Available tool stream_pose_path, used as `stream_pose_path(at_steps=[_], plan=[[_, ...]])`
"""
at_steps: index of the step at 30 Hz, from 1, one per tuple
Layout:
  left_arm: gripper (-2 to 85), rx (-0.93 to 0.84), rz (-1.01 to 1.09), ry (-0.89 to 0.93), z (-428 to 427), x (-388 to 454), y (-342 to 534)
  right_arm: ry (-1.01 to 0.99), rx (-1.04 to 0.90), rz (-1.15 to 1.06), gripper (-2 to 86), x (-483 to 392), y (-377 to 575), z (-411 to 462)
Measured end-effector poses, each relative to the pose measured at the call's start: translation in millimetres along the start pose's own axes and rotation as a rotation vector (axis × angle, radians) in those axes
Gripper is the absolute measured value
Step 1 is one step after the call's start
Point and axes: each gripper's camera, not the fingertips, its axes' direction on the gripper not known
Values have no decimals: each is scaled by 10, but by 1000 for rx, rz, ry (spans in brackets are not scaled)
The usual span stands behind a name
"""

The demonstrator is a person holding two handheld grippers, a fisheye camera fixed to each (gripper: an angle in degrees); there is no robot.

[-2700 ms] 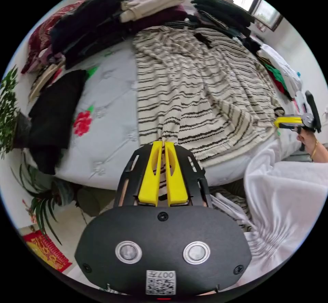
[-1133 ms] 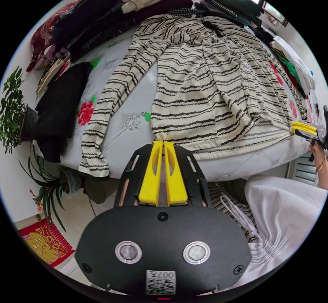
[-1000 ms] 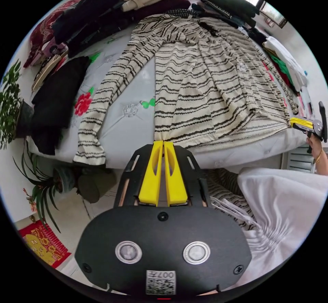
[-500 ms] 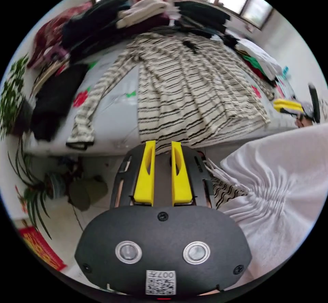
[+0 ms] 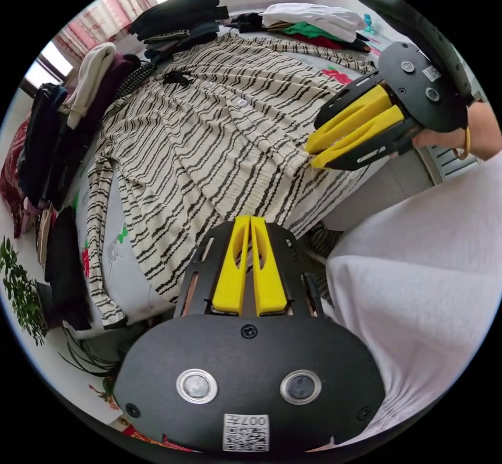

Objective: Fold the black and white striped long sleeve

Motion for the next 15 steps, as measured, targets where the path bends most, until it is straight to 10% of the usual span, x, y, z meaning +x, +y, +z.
stream_pose_path(at_steps=[15], plan=[[55,56,-363,87,-506,-851,675,-297,161,68,2,644,496,-781]])
